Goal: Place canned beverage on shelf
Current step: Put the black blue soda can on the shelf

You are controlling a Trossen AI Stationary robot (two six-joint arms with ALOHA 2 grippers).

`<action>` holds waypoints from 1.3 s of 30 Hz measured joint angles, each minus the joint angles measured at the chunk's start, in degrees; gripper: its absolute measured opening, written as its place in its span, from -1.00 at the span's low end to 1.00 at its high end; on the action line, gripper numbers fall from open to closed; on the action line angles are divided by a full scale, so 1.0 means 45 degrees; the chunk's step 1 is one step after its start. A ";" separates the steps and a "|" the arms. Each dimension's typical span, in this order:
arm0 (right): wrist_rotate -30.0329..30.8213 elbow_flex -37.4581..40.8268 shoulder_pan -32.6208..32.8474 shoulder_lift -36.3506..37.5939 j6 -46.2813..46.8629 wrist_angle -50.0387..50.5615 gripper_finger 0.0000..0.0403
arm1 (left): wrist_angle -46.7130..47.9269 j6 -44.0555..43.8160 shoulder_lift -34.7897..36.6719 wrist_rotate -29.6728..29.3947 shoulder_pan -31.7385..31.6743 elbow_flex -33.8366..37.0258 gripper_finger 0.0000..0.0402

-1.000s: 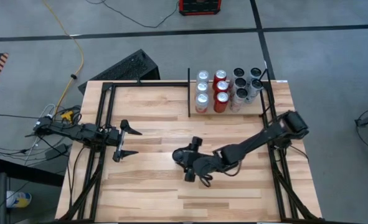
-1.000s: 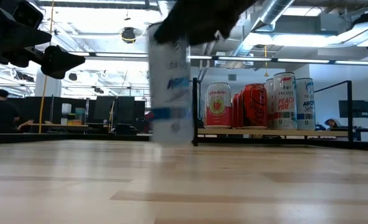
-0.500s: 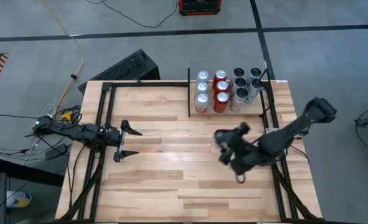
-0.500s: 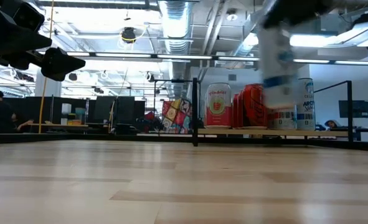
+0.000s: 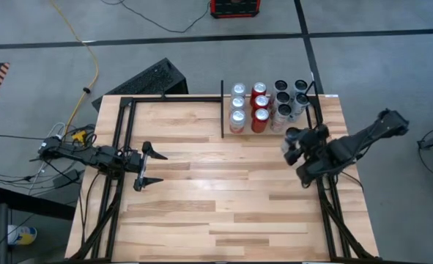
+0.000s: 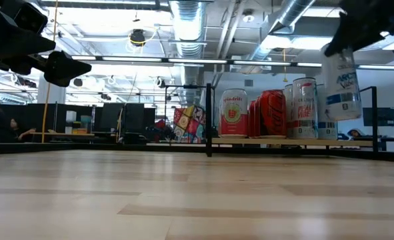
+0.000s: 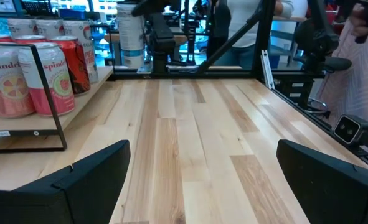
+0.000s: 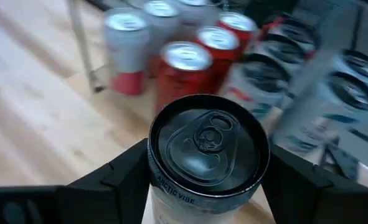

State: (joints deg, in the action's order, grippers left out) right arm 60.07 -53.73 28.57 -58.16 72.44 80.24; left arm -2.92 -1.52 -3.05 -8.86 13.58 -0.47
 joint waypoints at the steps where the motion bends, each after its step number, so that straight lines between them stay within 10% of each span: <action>1: 0.0034 0.0071 -0.0069 0.0258 0.0356 0.0375 0.36 | 0.0001 0.0002 0.0000 0.0004 -0.0001 0.0000 0.95; 26: 0.1558 0.2525 -0.3188 0.4014 0.1132 0.0719 0.36 | 0.0000 0.0000 0.0000 0.0005 0.0000 0.0000 0.95; 39: 0.0804 0.3341 -0.5494 0.3992 -0.1807 -0.2237 0.36 | 0.0005 0.0001 0.0000 0.0005 -0.0005 0.0000 0.95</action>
State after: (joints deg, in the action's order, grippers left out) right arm 63.69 -38.70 3.85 -40.19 64.30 70.17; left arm -2.90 -1.51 -3.05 -8.84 13.56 -0.47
